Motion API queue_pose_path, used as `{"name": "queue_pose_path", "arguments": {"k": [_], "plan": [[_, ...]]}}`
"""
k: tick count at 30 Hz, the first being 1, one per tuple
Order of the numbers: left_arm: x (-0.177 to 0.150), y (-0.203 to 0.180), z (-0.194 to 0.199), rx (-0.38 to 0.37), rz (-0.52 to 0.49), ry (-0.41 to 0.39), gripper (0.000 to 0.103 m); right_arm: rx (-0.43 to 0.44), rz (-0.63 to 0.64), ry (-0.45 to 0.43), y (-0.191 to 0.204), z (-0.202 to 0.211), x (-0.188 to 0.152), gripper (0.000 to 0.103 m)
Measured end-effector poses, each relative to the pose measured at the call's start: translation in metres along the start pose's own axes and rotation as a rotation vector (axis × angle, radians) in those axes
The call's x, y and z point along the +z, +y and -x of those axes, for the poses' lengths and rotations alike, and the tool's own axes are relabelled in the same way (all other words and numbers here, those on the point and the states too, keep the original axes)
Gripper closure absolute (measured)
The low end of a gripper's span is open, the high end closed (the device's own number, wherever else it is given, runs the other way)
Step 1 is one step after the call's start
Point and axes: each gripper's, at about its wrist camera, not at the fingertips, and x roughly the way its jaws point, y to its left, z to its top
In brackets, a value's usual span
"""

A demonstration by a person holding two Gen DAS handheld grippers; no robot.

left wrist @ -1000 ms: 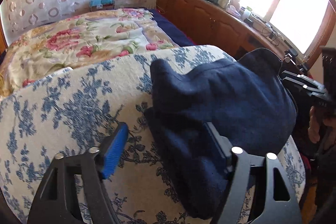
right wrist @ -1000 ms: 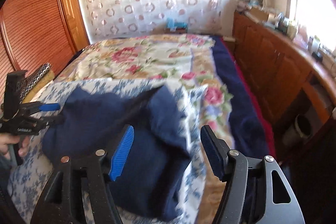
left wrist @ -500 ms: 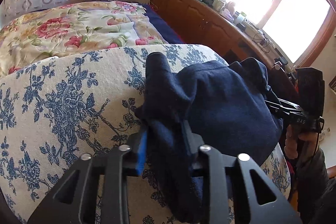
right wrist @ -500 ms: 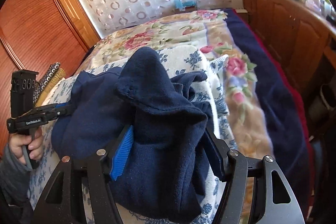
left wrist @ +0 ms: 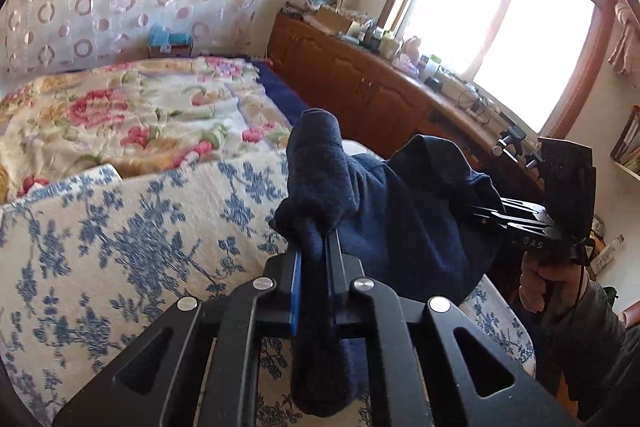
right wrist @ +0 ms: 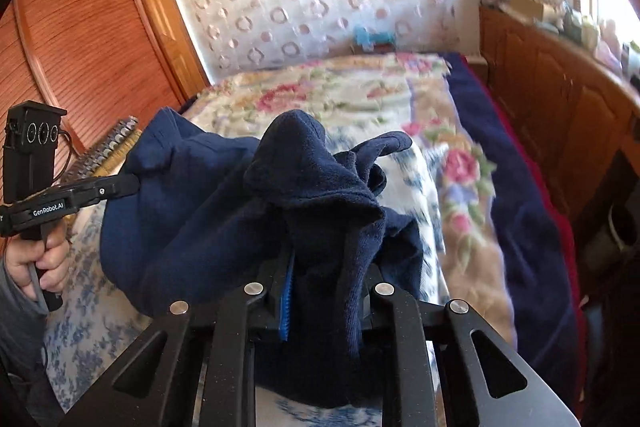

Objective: Fold small clothes
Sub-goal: 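Lift the folded shirt with both grippers and carry it toward the clothes stack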

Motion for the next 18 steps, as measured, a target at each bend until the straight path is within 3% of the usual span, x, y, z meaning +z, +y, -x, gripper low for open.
{"name": "queue_pose_path", "arguments": {"k": [9,18], "plan": [[0.007,0.024,0.084,0.092,0.001,-0.150,0.093,0.043,0.190,-0.101,0.069,0.006,0.053,0.083],[-0.026,0.099,0.207,0.292,0.124,-0.329,0.093,0.174,0.498,-0.135,0.215,-0.046,0.124,0.083]]}}
